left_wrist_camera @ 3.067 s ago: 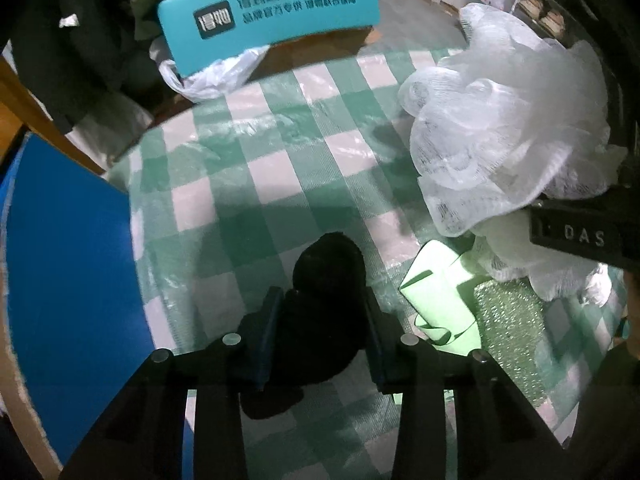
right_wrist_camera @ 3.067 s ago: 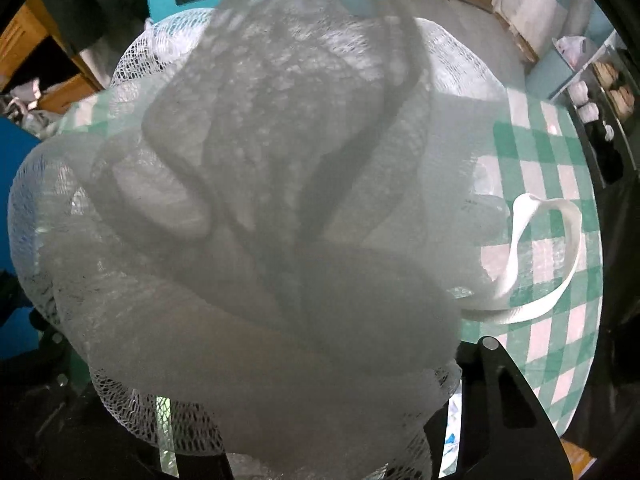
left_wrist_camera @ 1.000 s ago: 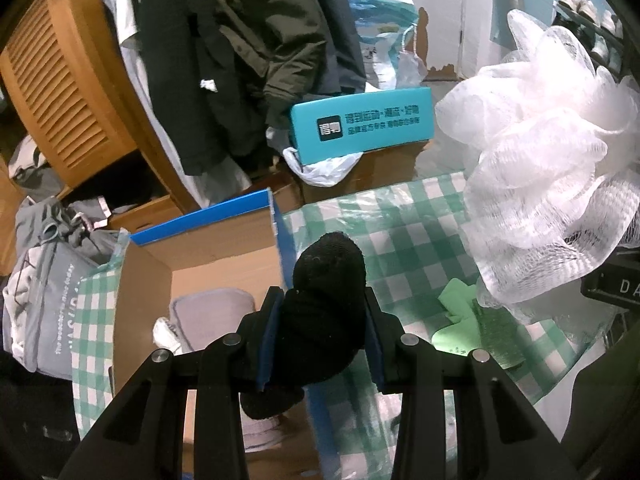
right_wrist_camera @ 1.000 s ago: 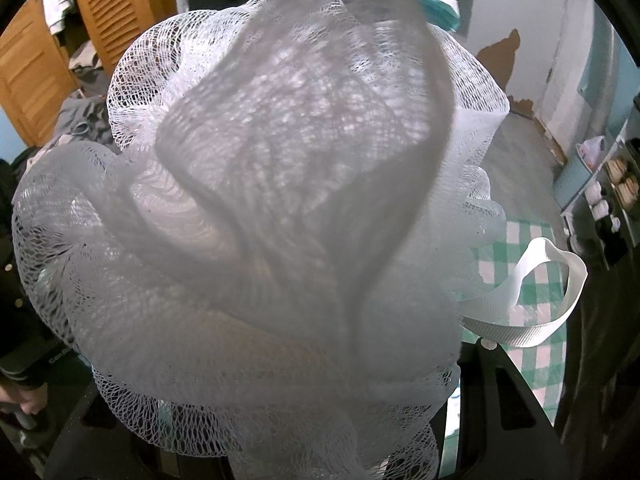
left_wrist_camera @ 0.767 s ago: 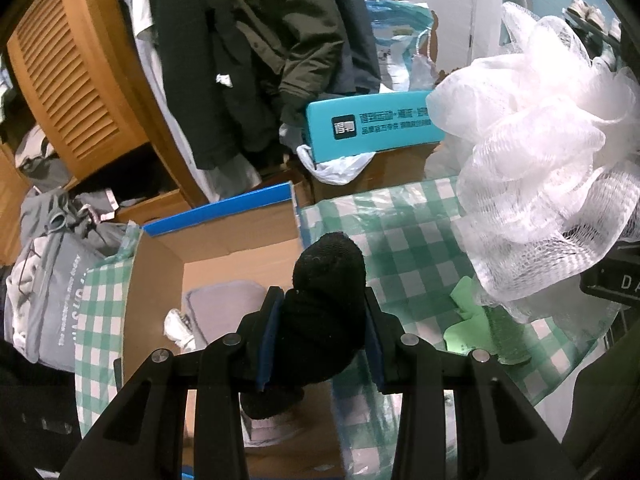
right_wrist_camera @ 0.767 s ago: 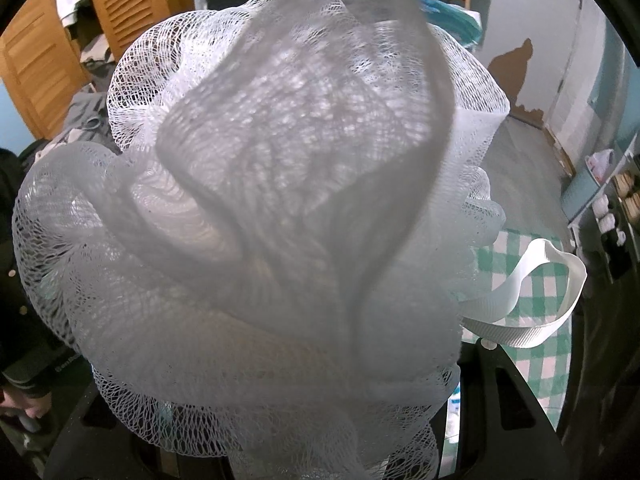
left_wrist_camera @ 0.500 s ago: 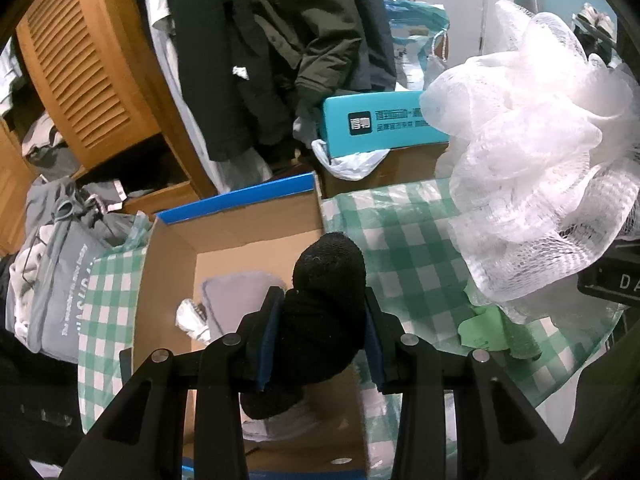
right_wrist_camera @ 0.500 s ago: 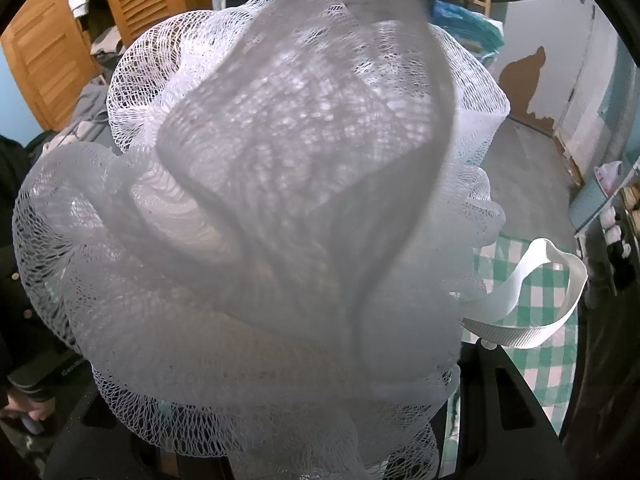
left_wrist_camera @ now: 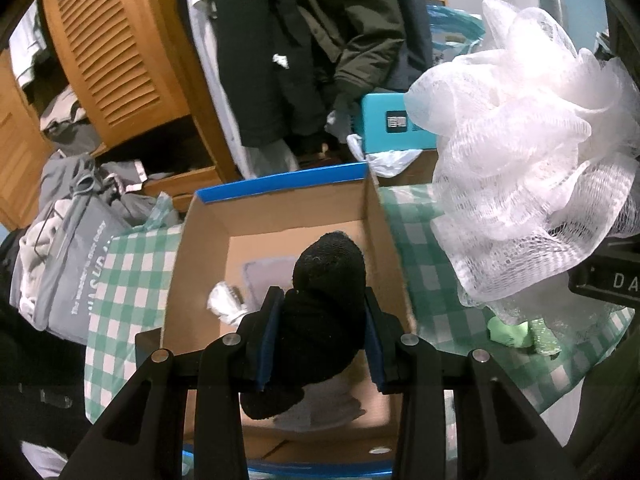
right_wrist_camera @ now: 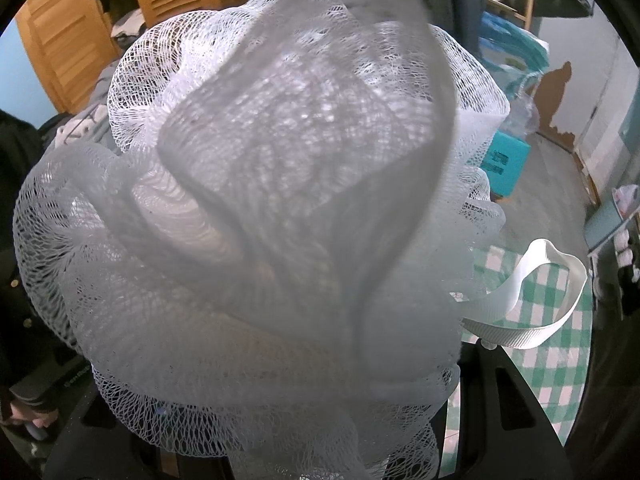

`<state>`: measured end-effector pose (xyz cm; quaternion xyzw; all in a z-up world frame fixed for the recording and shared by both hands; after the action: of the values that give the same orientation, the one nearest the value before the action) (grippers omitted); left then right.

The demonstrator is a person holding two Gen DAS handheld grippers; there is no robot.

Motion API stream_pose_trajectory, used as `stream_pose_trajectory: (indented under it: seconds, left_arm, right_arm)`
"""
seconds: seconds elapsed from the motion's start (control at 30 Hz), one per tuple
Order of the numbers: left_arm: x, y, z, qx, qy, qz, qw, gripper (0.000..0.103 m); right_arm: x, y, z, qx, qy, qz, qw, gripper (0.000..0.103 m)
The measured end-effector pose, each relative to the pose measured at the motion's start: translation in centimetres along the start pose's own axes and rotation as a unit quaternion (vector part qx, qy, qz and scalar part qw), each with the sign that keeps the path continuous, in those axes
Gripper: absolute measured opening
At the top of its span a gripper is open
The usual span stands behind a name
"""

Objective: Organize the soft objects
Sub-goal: 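Lower the white bath puff into the box with the right gripper and release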

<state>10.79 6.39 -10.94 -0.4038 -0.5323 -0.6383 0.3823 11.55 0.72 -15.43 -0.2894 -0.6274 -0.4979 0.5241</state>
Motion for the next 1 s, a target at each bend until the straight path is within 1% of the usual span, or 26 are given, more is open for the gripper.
stream_pose_trajectory:
  seconds: [0.4,0.7,0.87,1.0]
  left_arm:
    - [-1.4,-1.1,4.8,0.043,0.014,0.013,0.9989,0.038]
    - [-4.0,-1.9,8.0,0.075,0.019,0.043,0.9961,0.038]
    - [-4.9,-2.3,8.8,0.091,0.011,0.054,0.9943,0.038]
    - [-5.4,-2.6,8.9,0.091,0.012,0.062,0.9939,0.038]
  right_arm:
    - [-1.3,1.9,-0.9,0.024,0.005,0.02,0.999,0.053]
    - [-2.3,2.8,-1.8,0.047,0.002,0.038,0.998,0.053]
    - [-2.9,3.9,-2.7,0.055,0.001,0.05,0.997,0.053]
    - [-3.4,4.5,-3.2,0.062,0.005,0.058,0.996,0.054]
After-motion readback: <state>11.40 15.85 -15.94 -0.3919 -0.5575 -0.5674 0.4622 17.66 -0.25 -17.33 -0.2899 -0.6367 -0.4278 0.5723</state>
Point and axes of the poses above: each gripper's, at about its wrist camera, not at the fingertips, and x roughly against the way its jaws point, z to its left, y to its top, the point moved 9 cm from there along -x, roughly the way its jaws point, and after that the axes turned 13 degrees about z, right-handed, at the moved point
